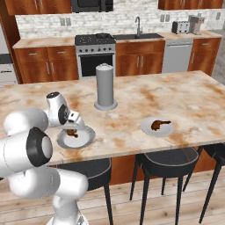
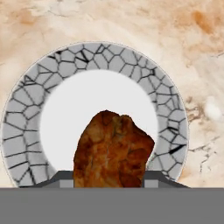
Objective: Take the chicken drumsticks from the pan and place one on each plate on the dining counter.
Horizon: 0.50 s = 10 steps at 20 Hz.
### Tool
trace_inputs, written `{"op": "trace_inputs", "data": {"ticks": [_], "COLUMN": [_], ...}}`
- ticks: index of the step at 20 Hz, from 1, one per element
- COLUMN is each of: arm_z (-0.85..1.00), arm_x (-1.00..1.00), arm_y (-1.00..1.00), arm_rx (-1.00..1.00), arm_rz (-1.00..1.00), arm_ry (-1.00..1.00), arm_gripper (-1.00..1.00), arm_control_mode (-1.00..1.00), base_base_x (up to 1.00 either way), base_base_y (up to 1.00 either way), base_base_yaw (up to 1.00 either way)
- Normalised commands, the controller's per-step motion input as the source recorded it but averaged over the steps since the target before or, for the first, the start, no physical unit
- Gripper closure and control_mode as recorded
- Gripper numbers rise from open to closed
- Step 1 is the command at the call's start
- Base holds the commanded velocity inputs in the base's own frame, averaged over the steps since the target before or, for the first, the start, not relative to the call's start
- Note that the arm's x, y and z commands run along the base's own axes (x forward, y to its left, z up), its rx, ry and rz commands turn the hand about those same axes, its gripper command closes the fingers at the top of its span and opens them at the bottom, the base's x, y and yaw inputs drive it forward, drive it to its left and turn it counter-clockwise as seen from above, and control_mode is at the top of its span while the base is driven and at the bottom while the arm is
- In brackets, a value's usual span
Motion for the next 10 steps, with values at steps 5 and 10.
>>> {"op": "trace_inputs", "data": {"ticks": [5, 10], "arm_z": [-0.27, -0.22], "arm_x": [0.19, 0.25], "arm_y": [0.02, 0.0], "arm_rx": [0.0, 0.0], "arm_rz": [-0.04, -0.04], "arm_ry": [0.0, 0.01], "arm_gripper": [1.0, 1.0], "arm_control_mode": [-1.0, -1.0], "base_base_x": [0.0, 0.0], "base_base_y": [0.0, 0.0], "base_base_yaw": [0.0, 0.0]}}
